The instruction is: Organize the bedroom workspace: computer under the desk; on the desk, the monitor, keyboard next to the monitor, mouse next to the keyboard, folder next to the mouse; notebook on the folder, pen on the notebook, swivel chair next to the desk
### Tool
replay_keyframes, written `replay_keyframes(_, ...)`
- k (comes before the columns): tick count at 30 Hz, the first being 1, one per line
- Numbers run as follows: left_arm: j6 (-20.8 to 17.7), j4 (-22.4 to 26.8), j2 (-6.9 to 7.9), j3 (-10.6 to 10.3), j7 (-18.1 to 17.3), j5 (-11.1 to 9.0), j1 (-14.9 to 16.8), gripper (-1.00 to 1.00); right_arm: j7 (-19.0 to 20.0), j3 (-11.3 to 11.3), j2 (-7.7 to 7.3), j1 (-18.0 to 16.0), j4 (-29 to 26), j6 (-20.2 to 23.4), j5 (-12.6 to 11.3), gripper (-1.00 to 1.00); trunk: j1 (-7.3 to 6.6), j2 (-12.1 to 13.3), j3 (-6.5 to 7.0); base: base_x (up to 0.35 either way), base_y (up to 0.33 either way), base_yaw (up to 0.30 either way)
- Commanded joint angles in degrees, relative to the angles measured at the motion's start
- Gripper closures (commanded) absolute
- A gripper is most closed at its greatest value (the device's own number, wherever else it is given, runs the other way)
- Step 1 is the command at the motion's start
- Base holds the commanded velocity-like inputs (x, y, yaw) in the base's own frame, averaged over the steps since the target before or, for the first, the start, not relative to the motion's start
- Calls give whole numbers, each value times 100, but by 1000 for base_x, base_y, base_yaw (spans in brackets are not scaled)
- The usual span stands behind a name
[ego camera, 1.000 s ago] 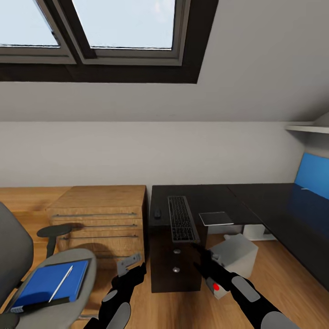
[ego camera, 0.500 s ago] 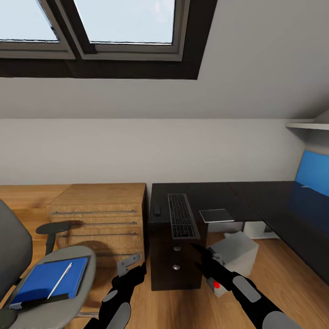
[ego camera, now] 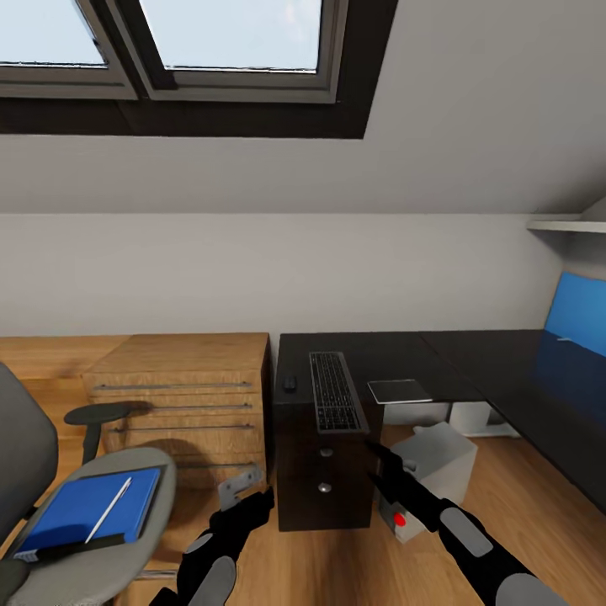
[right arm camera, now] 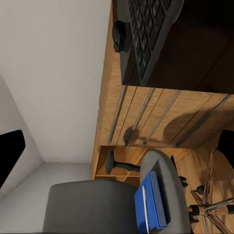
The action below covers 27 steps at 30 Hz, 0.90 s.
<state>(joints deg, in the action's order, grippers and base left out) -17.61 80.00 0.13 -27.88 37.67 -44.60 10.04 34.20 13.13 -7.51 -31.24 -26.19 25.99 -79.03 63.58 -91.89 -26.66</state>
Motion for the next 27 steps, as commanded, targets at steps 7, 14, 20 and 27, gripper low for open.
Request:
replay_keyframes(7,-86,1220,662,-542,79,-359,-280,-100,320,40,-6,-5,0,11,-30,-100,154,-286,-133,0,0,0)
replay_keyframes(14,-77,1274,690,-617,226,-353,-310,-100,331,48,-5,-5,0,12,-25,-100,308,-567,-258,0,0,0)
replay_keyframes(20,-76,1273,690,-615,432,-348,-315,-100,378,51,-5,-5,-7,8,-21,-100,440,-807,-366,0,0,0)
replay_keyframes(27,-76,1271,690,-621,465,-347,-318,-100,562,54,-2,-5,-9,-32,-16,-100,594,-1088,-492,0,0,0)
